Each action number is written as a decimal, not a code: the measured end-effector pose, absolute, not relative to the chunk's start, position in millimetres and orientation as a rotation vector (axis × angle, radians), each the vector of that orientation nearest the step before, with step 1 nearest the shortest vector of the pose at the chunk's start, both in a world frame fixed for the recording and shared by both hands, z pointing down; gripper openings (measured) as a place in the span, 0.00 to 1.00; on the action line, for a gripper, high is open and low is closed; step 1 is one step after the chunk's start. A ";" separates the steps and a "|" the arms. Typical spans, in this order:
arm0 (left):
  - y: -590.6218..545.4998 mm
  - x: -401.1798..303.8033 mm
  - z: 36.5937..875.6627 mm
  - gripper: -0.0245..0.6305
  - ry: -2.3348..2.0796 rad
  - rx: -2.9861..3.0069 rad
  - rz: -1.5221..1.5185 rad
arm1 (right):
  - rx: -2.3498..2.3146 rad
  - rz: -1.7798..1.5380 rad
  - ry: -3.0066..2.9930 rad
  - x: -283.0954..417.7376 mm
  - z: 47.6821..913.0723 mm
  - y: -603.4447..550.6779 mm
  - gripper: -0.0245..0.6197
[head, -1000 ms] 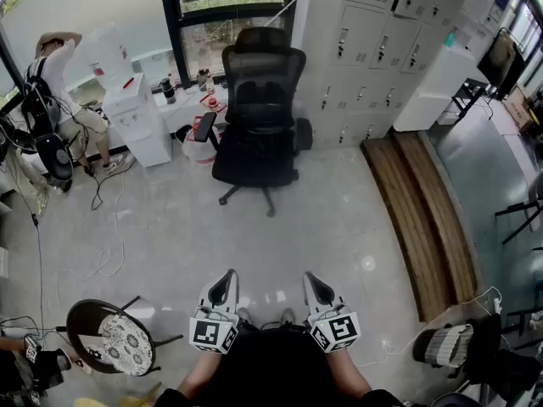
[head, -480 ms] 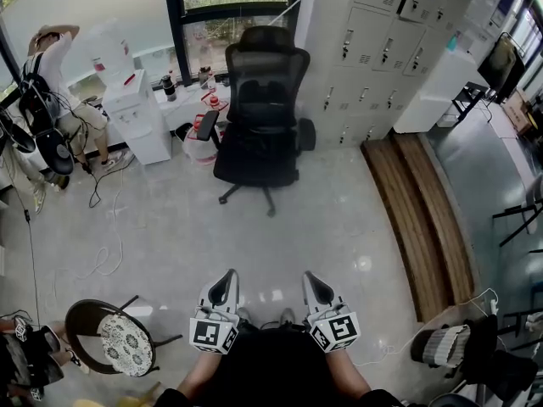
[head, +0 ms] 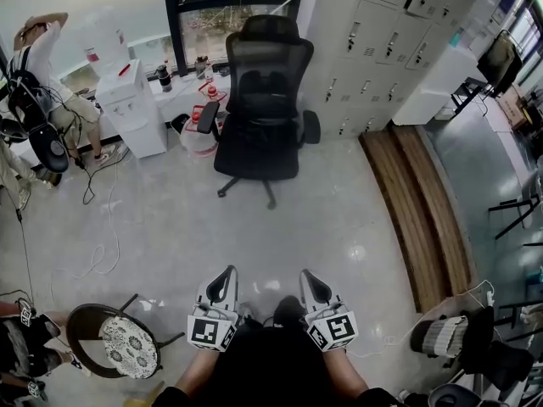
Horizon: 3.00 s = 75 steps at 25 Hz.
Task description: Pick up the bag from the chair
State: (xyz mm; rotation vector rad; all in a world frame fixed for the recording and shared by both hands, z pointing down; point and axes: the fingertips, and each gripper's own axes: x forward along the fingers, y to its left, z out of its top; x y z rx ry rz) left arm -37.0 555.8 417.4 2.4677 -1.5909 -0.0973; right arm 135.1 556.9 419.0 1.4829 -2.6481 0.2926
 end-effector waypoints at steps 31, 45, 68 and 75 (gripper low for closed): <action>254.4 -38.1 429.6 0.04 -1.708 2.362 0.019 | 1.271 0.279 -2.714 125.9 449.4 215.5 0.04; 61.5 -124.9 431.1 0.04 -1.545 2.483 -0.001 | 1.464 0.236 -2.596 50.1 444.1 52.7 0.04; -128.2 -130.2 489.7 0.04 -1.454 2.401 0.099 | 1.449 0.373 -2.483 47.1 503.2 -146.5 0.04; -195.7 -103.7 530.8 0.04 -1.387 2.383 0.223 | 1.444 0.426 -2.441 73.8 535.0 -222.5 0.04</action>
